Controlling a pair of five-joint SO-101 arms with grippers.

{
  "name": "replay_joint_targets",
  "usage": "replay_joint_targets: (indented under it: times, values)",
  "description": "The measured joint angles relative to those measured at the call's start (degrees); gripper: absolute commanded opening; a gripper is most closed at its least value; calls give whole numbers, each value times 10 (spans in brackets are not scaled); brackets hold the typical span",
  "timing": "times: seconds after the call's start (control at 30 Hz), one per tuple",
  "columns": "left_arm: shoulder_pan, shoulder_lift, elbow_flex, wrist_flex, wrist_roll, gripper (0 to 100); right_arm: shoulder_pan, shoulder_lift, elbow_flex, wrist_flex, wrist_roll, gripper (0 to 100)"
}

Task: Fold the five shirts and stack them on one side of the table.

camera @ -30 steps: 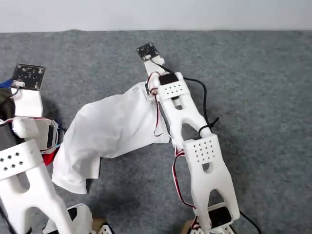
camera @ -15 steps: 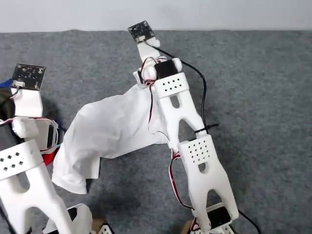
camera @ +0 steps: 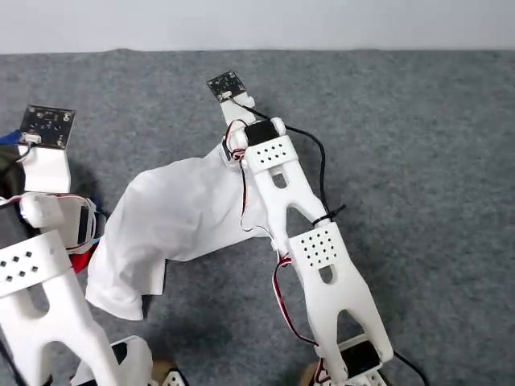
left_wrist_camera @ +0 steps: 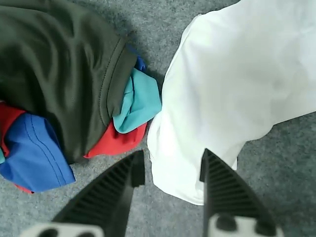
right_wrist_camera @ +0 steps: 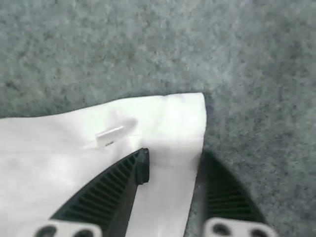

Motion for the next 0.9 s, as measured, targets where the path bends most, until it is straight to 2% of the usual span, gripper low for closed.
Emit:
replay_joint_targets:
  times: [0.3,0.43,0.6,0.9]
  values:
    - [0,0,0,-2,0,191,2,0,-91,87,35,9]
    - [0,0,0,-2,0,191,1,-43,-160,145,40,9]
    - [0,-10,0,-2,0,191,0,-122,-172,236,69,9]
    - [0,-113,0,-1,2,191,57,-287,-158,249,75,8]
